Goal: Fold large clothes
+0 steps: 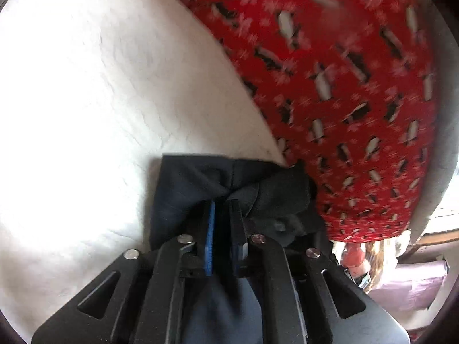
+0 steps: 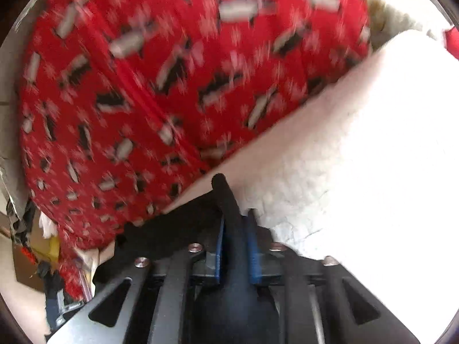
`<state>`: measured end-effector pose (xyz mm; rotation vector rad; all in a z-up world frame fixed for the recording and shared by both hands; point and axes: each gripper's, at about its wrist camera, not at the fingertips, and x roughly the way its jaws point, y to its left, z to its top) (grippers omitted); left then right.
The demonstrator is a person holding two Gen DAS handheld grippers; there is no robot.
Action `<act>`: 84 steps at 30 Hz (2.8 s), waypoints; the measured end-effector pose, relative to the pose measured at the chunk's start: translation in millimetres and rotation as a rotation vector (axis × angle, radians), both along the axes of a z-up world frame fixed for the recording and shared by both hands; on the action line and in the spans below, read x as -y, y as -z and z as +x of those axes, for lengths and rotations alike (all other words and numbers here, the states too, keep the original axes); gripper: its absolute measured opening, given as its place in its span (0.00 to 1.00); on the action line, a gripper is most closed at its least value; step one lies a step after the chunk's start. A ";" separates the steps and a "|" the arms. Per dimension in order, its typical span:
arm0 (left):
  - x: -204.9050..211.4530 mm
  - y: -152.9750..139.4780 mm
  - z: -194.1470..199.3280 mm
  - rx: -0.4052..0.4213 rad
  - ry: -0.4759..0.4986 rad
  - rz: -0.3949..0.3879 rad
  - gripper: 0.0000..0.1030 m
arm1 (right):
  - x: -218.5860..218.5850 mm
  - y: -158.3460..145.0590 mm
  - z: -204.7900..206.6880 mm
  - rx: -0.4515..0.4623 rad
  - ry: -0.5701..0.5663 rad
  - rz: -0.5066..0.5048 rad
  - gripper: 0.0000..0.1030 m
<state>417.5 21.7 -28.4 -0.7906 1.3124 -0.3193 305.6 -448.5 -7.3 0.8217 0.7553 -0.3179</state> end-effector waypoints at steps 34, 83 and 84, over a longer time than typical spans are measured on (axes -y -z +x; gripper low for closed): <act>151.8 -17.6 43.3 0.056 0.436 0.727 0.07 | -264.1 8.6 77.8 -0.014 -0.784 -0.332 1.00; 100.2 -12.2 14.4 0.143 0.250 0.644 0.30 | -37.4 20.4 34.7 -0.120 -0.199 -0.174 0.06; 92.4 -17.3 12.2 0.133 0.242 0.609 0.30 | -37.2 14.2 33.0 -0.117 -0.196 -0.167 0.15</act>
